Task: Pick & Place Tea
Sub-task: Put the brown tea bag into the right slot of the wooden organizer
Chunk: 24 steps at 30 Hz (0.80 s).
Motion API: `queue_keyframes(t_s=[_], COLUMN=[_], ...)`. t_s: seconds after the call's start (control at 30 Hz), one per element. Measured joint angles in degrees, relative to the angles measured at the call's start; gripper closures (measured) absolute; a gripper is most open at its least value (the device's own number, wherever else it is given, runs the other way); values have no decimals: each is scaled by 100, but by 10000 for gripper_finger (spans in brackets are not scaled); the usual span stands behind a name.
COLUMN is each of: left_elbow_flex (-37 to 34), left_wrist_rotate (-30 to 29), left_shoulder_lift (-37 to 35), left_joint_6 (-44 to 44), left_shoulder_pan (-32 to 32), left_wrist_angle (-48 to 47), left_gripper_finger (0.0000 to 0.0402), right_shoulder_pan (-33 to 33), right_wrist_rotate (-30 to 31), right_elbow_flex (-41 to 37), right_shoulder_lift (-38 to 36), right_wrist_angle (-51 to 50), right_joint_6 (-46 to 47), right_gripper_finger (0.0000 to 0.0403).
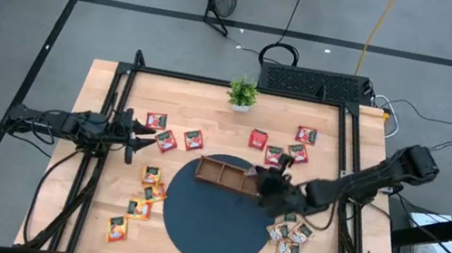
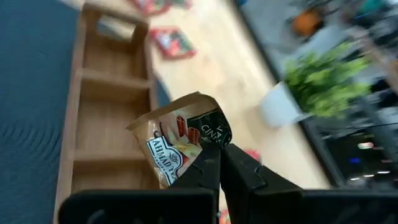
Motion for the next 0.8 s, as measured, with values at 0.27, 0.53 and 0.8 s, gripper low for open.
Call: queue_keyframes(t_s=[0.27, 0.53, 0.8], left_elbow_flex=[0, 0, 0], left_wrist_rotate=[2, 0, 0], left_shoulder_lift=[0, 0, 0], left_joint_6=[-1, 0, 0], left_shoulder_pan=[0, 0, 0], left_wrist_angle=[0, -2, -2], left_gripper_finger=[240, 240, 240], right_shoulder_pan=[432, 441, 271], right_wrist_rotate=[505, -57, -201], right_elbow_flex=[67, 94, 98], right_shoulder_lift=[601, 744, 748], right_wrist_angle=[419, -21, -1344], right_joint_6=[598, 1718, 2706], right_gripper_finger=[403, 403, 403])
